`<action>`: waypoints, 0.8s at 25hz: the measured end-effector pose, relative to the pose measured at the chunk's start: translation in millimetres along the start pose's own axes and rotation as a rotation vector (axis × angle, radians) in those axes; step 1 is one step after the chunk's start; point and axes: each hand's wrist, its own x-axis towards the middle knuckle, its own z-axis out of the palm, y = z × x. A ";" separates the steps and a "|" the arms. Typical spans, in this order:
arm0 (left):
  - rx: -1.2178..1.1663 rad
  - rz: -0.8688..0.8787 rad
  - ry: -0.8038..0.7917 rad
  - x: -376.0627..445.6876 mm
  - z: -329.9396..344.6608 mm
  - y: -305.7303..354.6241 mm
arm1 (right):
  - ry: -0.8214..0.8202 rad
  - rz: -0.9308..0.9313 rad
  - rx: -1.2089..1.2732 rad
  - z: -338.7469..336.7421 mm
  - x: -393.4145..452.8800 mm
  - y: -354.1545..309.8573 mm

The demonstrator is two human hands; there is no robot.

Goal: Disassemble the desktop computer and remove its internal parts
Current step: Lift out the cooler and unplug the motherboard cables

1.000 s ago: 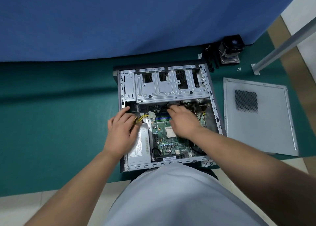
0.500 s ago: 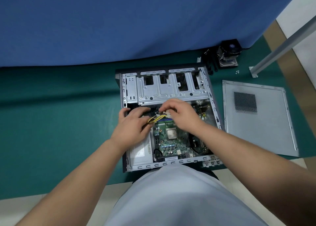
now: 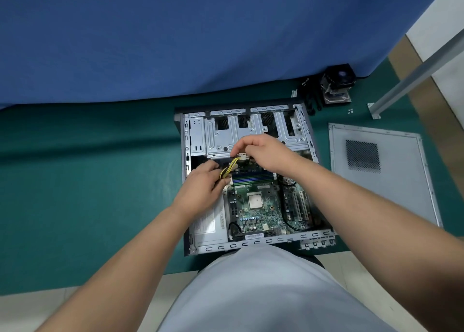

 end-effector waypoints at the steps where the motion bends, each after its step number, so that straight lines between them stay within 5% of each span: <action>1: -0.004 -0.010 0.000 0.2 -0.4 0.6 | -0.027 -0.001 -0.020 0.1 -4.0 0.0; 13: 0.030 0.005 -0.107 4.7 -9.1 4.4 | -0.122 -0.177 -0.825 6.2 -8.5 -15.6; 20: -0.100 -0.026 -0.106 6.5 -17.8 4.2 | -0.031 -0.281 -0.897 18.5 -12.3 -14.6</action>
